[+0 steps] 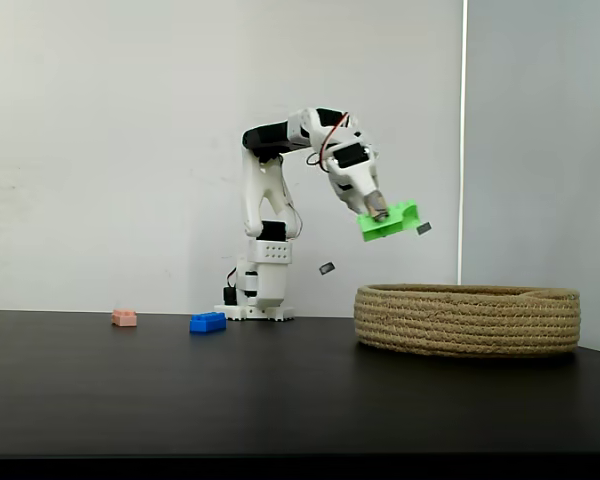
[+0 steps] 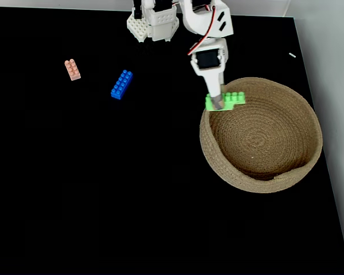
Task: Place the lego blocks in the tray
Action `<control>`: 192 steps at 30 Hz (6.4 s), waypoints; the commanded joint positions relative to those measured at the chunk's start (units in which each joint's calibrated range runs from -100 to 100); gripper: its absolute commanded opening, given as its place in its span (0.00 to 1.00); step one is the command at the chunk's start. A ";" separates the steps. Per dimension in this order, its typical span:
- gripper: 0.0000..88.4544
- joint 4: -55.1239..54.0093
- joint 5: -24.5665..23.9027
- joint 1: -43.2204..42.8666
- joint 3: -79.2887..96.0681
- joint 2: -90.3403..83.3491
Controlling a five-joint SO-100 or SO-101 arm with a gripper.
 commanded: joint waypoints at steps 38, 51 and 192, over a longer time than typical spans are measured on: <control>0.34 21.12 23.35 19.38 -1.92 -5.36; 0.38 30.86 50.55 39.66 -1.28 0.58; 0.48 17.54 7.86 60.43 25.90 -18.34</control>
